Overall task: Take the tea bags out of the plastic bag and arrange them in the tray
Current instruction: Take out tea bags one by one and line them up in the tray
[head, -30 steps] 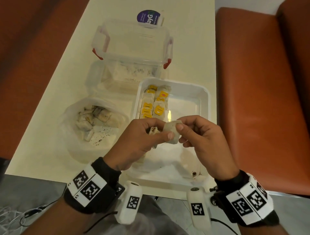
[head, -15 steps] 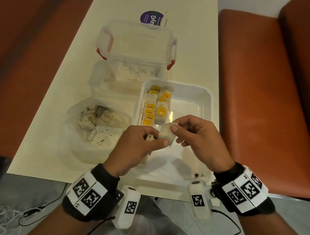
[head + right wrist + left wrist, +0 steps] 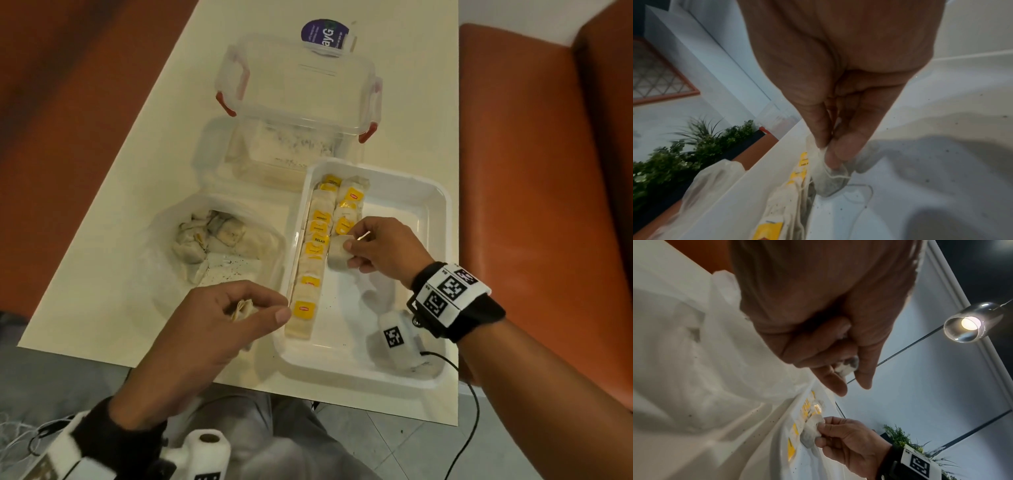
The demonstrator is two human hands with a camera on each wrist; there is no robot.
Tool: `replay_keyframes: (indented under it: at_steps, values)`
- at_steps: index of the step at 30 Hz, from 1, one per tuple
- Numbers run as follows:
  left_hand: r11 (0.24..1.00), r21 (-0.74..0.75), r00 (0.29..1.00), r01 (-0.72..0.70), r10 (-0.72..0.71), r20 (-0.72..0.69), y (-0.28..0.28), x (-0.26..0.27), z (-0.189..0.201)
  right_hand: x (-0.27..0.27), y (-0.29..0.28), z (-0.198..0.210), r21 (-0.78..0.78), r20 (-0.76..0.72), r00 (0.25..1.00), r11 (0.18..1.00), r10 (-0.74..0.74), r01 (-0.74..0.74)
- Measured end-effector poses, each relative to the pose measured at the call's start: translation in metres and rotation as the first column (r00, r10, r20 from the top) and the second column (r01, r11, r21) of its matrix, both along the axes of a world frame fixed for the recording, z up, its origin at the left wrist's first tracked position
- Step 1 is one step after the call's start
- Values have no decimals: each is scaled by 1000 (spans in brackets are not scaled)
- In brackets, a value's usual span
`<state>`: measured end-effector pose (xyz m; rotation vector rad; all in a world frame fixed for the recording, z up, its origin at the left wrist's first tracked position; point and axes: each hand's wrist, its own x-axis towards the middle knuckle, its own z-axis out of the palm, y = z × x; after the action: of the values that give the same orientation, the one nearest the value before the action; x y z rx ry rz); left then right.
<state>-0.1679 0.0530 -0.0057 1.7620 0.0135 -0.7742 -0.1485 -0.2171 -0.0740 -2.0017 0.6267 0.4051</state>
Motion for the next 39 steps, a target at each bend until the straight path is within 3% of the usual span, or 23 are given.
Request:
replay_keyframes:
  at_steps: [7,11,17,25,33,39]
  values:
    - [1000,-16,1000,-7,7,-16,1,3,4,7,-1,-6,-105,-8,1000,994,15,-16]
    - [1000,-28,999,-15,14,-33,-2,7,9,10,-1,-6,-36,-24,998,998,-53,52]
    - [983,-134,971,-122,90,-223,-12,10,7,15,-2,-7,-42,-39,997,997,-60,59]
    - [877,-336,863,-345,155,-482,-25,19,5,16,-6,-4,-80,-47,998,996,-52,48]
    - [812,-406,825,-418,153,-543,-30,28,1,15,-7,-3,-88,-35,998,995,-47,44]
    - [884,-364,900,-295,129,-416,-37,31,-1,9,-3,8,-86,-16,997,994,-75,73]
